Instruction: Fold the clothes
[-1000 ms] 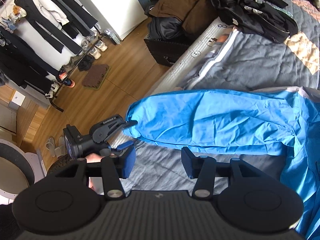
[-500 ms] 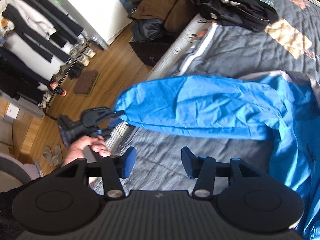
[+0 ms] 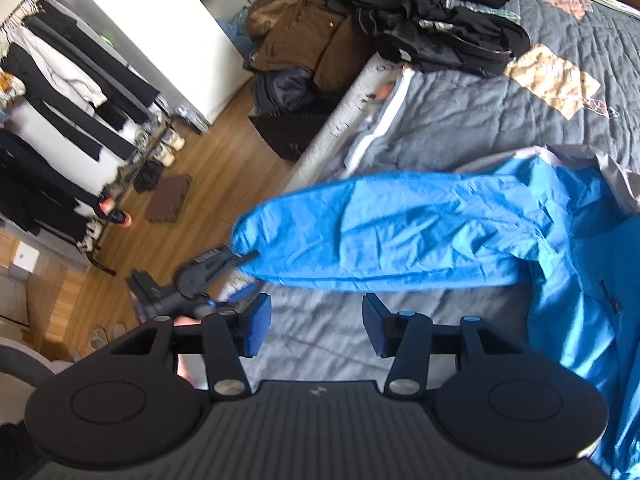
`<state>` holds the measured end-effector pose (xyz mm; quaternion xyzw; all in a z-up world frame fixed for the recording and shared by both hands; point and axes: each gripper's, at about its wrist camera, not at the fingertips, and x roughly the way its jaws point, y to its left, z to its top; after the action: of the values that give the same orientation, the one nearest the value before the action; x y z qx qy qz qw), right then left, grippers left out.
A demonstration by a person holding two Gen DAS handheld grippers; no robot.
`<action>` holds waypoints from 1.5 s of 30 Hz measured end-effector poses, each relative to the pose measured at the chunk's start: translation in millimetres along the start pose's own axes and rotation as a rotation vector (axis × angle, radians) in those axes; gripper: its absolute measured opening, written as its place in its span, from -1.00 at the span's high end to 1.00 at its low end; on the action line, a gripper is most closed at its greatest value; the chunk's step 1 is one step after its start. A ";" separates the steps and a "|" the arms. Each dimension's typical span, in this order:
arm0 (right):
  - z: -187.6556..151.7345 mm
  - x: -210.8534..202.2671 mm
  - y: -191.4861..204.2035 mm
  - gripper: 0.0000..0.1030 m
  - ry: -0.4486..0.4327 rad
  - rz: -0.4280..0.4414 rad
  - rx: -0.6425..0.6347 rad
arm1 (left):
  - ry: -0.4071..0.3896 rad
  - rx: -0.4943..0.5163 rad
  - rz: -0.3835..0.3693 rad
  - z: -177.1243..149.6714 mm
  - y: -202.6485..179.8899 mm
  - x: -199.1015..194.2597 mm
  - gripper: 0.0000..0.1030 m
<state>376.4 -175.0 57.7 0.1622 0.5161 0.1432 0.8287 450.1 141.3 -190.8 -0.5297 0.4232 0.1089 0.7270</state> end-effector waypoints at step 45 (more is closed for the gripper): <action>-101.3 -247.2 -179.9 0.04 -0.499 -0.181 0.419 | 0.161 1.099 -0.732 -368.9 -348.7 -130.1 0.87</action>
<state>192.3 -425.8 140.8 0.3126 0.3279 -0.0841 0.8875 396.8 -283.8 110.9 -0.1980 0.2627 -0.4166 0.8475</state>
